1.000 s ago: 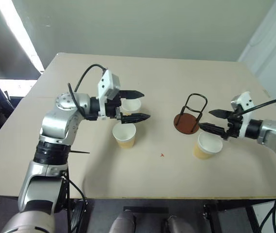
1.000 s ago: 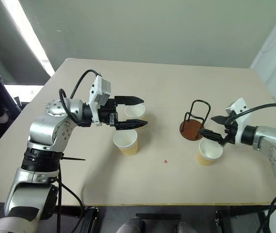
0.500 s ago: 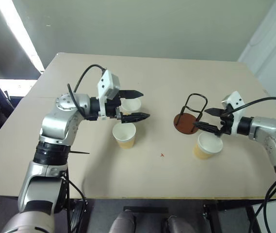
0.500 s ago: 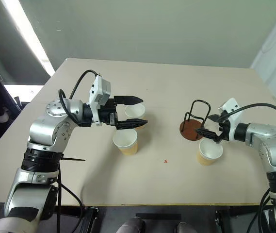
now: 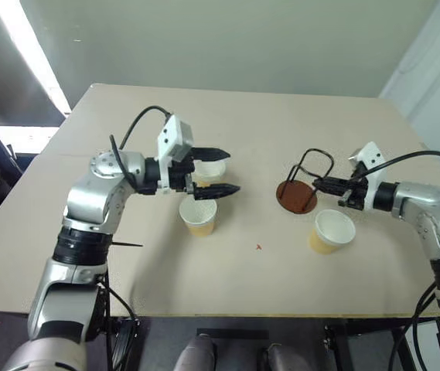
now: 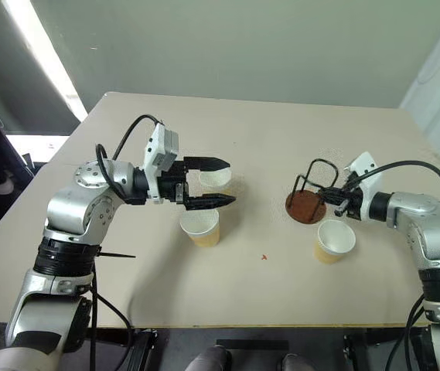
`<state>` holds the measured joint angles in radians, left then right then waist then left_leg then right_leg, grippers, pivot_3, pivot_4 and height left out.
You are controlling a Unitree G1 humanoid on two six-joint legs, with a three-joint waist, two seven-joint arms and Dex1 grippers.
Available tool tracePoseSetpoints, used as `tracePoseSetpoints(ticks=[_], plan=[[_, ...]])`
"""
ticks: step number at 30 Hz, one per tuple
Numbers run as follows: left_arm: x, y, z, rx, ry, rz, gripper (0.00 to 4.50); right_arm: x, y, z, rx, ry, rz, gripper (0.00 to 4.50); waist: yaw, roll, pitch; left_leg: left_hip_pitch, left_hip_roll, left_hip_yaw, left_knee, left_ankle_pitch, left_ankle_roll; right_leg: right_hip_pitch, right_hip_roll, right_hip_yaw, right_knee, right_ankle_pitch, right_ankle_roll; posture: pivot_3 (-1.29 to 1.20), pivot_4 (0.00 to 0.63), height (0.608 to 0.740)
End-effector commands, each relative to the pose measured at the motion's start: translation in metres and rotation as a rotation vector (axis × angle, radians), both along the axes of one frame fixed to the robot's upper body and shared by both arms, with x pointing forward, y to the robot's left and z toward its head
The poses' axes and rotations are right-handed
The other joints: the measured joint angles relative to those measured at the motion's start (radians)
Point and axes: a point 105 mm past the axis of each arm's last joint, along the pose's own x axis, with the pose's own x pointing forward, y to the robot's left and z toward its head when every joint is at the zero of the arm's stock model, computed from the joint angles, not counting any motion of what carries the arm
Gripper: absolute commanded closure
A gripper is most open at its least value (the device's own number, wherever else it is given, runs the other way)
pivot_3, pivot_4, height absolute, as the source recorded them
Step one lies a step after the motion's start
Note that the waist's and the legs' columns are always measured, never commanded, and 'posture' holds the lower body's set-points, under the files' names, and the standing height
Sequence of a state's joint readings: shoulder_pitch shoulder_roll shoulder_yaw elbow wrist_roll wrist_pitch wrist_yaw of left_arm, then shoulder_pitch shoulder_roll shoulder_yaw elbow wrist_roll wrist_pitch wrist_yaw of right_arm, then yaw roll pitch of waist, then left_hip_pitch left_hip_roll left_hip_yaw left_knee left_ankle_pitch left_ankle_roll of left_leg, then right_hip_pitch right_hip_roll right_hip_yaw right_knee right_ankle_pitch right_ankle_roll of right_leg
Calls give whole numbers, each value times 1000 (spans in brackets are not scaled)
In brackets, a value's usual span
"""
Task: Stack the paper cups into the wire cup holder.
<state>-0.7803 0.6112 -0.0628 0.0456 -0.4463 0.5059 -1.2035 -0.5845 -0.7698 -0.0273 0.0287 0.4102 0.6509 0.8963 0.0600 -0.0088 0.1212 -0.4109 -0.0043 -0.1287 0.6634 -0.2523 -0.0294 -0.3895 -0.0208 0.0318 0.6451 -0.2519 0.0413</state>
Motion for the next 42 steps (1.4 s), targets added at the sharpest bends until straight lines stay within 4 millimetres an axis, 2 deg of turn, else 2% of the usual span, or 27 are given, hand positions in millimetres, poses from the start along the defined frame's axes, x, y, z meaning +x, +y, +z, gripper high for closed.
tracePoseSetpoints(ticks=[1,9,13,16,24,35,42], plan=[[-12,2,8,21,-14,-52,0,-4,4,19,8,-55,28,4462,0,0,0,0,0,0,0,0,0,0,0,0,0,0,0,0,150,740],[-29,19,1,116,47,-106,0,-14,19,37,-6,-120,89,4462,0,0,0,-4,0,0,0,0,0,-4,0,0,0,0,0,0,150,740],[-44,23,-2,140,93,-145,0,-35,38,55,-31,-171,183,4462,0,0,0,-7,0,0,0,0,0,-7,0,0,0,0,0,0,150,740],[-48,27,-1,147,97,-146,0,-55,56,59,-64,-176,273,4462,0,0,0,-8,0,0,0,0,0,-8,0,0,0,0,0,0,150,740],[-64,30,8,167,110,-203,0,-83,74,52,-108,-128,388,4462,0,0,0,-7,0,0,1,0,0,-7,0,0,-1,0,0,0,150,740],[-81,28,25,158,113,-245,0,-107,85,18,-150,-23,479,4462,-1,0,0,-7,0,0,1,0,0,-8,0,0,-1,0,0,0,150,740],[-96,32,15,217,151,-285,0,-110,86,5,-178,-2,492,4462,-7,0,0,-7,1,0,1,0,0,-8,0,0,-1,0,0,0,150,740]])
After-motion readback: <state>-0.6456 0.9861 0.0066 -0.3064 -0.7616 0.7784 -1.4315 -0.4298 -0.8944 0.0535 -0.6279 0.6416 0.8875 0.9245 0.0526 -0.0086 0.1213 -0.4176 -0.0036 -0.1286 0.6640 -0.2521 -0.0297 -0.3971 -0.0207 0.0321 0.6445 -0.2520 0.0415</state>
